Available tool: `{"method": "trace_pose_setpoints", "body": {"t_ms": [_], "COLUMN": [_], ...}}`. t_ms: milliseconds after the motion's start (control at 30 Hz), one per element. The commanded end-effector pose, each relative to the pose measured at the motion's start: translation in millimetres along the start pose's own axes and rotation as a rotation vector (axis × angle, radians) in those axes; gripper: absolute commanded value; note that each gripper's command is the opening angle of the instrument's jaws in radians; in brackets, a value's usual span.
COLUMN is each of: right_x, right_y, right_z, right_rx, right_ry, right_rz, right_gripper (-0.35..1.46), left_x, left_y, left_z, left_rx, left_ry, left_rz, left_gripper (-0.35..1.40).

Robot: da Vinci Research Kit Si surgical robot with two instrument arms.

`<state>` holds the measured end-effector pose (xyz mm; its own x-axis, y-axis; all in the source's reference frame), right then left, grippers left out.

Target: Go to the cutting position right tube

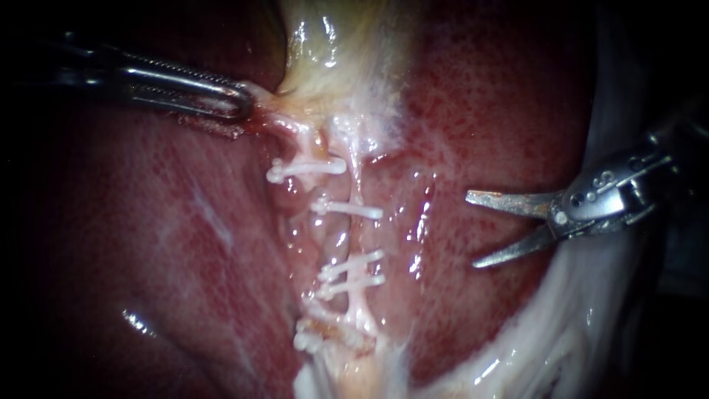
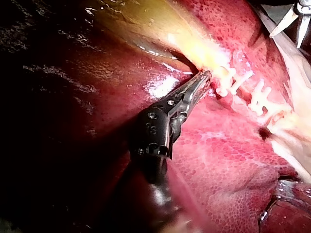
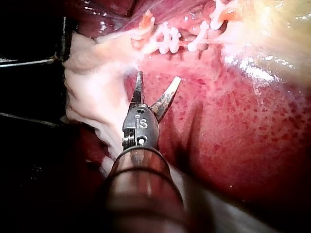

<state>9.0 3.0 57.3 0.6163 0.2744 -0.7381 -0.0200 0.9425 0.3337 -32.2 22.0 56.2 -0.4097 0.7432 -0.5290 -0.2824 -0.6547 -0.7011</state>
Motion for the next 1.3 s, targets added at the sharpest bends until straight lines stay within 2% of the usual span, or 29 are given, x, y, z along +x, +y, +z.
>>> {"method": "trace_pose_setpoints", "body": {"t_ms": [33,100,333,467,667,933,1133,1300], "right_x": [0.0,0.0,0.0,0.1,1.1,2.9,3.3,3.0], "right_y": [0.0,0.0,0.0,-0.1,-0.4,-0.3,-0.1,0.1], "right_z": [0.0,0.0,0.0,0.0,0.8,4.5,7.1,9.0], "right_rx": [0.001,0.001,0.007,0.019,0.092,0.226,0.303,0.368], "right_ry": [0.001,0.001,0.002,0.006,0.027,0.058,0.073,0.084], "right_rz": [0.0,0.0,0.0,0.0,0.001,0.146,0.223,0.274], "right_gripper": [1.43,1.43,1.43,1.43,1.43,1.43,1.43,1.42], "left_x": [0.2,0.5,2.4,2.7,2.8,2.8,2.9,2.9], "left_y": [0.1,0.3,1.4,1.4,1.4,1.8,1.9,2.0], "left_z": [-0.4,-1.2,-5.5,-6.9,-7.2,-7.3,-7.3,-7.3], "left_rx": [-0.004,-0.009,0.021,0.03,0.032,0.032,0.033,0.033], "left_ry": [-0.001,-0.002,0.01,0.016,0.016,0.02,0.02,0.023], "left_rz": [-0.001,-0.003,-0.015,-0.019,-0.02,-0.027,-0.027,-0.028], "left_gripper": [-0.35,-0.35,-0.35,-0.35,-0.35,-0.35,-0.35,-0.35]}}
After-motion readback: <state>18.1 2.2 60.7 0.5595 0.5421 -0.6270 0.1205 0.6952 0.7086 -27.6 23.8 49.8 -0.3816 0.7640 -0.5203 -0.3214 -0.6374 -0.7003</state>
